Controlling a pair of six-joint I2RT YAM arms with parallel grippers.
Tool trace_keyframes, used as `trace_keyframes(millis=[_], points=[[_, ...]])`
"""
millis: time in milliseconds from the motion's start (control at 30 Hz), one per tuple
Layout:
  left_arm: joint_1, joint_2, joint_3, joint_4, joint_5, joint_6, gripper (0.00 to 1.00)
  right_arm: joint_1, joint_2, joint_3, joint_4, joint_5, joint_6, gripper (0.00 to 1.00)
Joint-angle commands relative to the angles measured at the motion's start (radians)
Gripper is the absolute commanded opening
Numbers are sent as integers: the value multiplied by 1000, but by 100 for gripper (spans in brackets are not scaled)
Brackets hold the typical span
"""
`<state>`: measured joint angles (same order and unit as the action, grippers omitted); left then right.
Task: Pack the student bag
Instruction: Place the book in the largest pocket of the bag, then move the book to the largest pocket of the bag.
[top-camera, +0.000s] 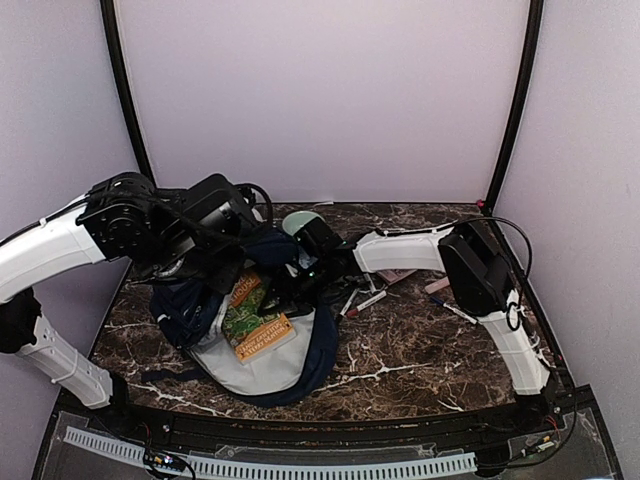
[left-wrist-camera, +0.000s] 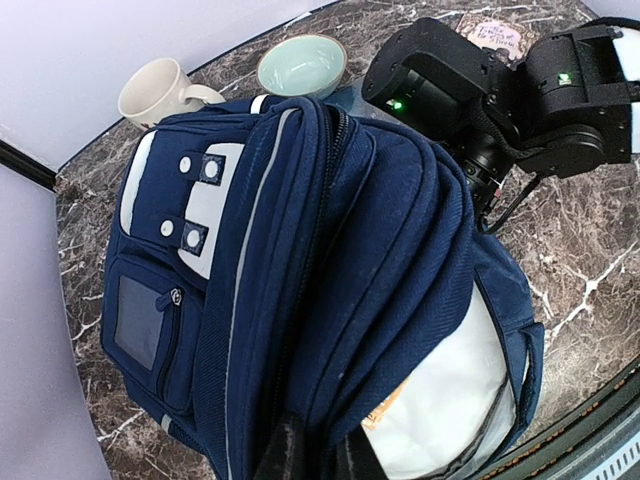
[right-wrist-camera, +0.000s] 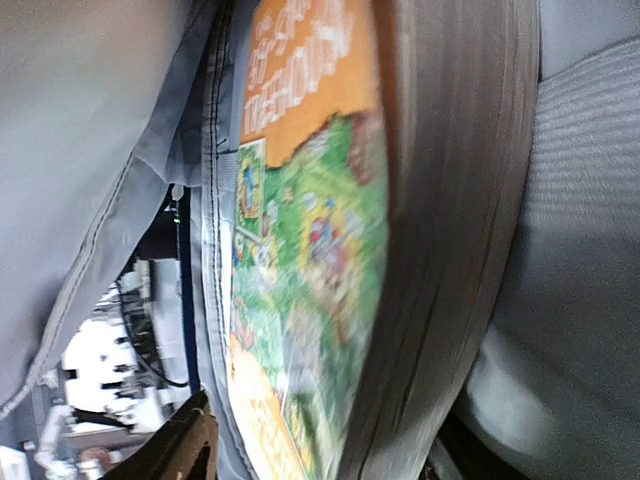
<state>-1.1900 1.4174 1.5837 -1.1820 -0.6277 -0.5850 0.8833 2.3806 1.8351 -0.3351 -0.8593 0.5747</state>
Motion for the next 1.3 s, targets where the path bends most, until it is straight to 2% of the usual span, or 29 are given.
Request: trace_keyframes(millis=[0,300,467,600,733,833,967,1133,1267], points=[[-9,-118,-44,51,-43,-28,0,16,-109,-58,-91,169,-165,67],[-8,-163,-116,93,-50,-21,0,60,-260,-209,-169,354,-409,72],[-8,-162,-143,148,-33,-68,0,92,-369,-347,-140,409,-542,73],[-8,-213,-241,262,-33,-85,0,125,-373,-404,-214,423,-721,65],[-8,-223,-226,246,-42,-119,0,169,-436,-466,-228,442,-800,58],[-8,-220,-234,231,-43,-127,0,236,-493,-511,-184,581,-885,57],[-8,-222,-267,250,-32,-155,0,300,-491,-475,-170,751,-971,51],[-8,-212,-279,293,-23,-149,0,319,-449,-428,-133,908,-988,59],[-8,-177,-243,279,-16,-131,0,322,-388,-405,-116,974,-986,61]])
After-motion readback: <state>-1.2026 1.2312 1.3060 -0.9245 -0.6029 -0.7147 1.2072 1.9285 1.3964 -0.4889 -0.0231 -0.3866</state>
